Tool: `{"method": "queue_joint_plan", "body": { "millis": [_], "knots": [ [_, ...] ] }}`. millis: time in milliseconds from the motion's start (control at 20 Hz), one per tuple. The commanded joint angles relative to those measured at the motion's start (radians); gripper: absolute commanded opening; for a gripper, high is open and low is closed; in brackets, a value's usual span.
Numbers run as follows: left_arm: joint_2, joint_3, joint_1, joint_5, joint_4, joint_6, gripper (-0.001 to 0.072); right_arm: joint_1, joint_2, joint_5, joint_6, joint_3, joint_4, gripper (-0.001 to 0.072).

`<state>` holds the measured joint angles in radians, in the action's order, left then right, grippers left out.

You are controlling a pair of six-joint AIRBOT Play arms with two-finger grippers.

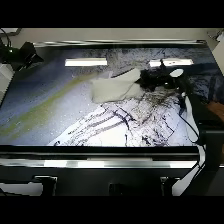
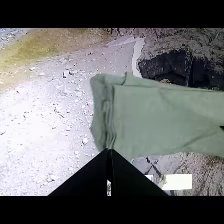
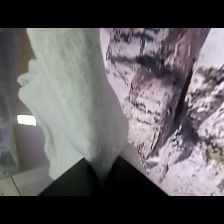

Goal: Fold the clothes and pants, and hang the long-sleeved shirts on hangers.

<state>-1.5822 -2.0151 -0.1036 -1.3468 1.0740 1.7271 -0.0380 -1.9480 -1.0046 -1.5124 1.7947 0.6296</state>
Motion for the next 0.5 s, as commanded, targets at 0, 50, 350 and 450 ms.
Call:
{"method": "queue_joint_plan", "body": {
  "millis": [0,50,350,450],
  "knots": [
    [-0.001,0.0,-0.001,0.0,0.0,0.0,0.0023,-0.109,0.009,0.016,-0.101,0.128,0.068,0.003],
    [-0.001,0.0,-0.001,0.0,0.0,0.0,0.0024,-0.144,0.009,0.006,-0.121,0.163,0.084,0.003],
    [-0.001,0.0,-0.001,0.0,0.0,0.001,0.0024,-0.382,0.056,-0.005,-0.209,0.25,0.154,0.003],
    [-0.001,0.0,-0.001,0.0,0.0,0.006,0.0024,-0.462,0.08,-0.015,-0.235,0.25,0.196,0.003]
  ]
}}
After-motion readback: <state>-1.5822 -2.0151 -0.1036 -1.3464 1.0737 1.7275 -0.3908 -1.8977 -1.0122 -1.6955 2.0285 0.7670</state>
